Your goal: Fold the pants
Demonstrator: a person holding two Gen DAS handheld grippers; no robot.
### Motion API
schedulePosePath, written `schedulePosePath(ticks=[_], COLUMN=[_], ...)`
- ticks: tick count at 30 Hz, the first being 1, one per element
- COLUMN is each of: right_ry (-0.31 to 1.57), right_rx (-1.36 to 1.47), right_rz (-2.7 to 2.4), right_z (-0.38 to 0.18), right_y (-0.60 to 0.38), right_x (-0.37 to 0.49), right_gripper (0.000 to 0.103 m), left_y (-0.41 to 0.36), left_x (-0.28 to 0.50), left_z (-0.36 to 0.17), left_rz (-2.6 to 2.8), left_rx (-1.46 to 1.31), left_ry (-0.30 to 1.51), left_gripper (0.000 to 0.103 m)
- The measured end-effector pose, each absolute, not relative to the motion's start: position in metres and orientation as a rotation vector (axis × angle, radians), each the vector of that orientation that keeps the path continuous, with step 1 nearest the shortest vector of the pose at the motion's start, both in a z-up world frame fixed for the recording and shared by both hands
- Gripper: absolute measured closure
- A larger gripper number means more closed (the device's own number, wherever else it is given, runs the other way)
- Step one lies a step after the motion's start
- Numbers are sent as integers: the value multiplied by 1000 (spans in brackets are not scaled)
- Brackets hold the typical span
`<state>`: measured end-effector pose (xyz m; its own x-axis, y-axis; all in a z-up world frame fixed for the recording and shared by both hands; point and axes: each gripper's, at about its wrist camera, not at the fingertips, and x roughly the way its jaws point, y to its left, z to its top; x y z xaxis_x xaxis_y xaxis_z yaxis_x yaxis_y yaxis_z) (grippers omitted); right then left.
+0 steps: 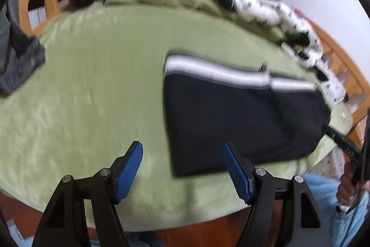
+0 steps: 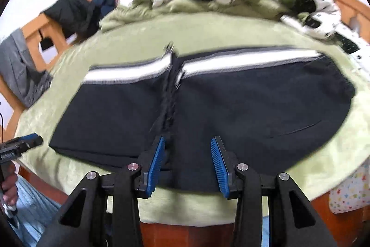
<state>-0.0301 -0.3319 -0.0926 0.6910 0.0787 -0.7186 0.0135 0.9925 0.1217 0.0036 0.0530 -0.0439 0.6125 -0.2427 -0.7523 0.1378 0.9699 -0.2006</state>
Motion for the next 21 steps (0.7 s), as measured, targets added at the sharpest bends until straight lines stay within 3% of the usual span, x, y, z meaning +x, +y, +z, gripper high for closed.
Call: schedulePosePath(ticks=[3,6,11,16,21], right_ry=[761,712,654,709,788], right_rx=[127,163,213,246,340], right_rz=[-37,-99,-160,-221,-225], right_z=[-59,-22,19,-2,-62], right_y=[-354,-381,-429,-464,-497], right_x=[-37,-49,-67,-61,-33], right_gripper=[59,45,41,40,40], left_y=[56,54,49,49,52], left_x=[6,7,16,37,70], left_z=[-1,31,44,11,-46], left_rz=[-223,-213,-172,-197,-222], left_rx=[-127,-94,-65,-140,-198], left_ry=[816,766,738,821,900], left_gripper=[33,33,33,33,33])
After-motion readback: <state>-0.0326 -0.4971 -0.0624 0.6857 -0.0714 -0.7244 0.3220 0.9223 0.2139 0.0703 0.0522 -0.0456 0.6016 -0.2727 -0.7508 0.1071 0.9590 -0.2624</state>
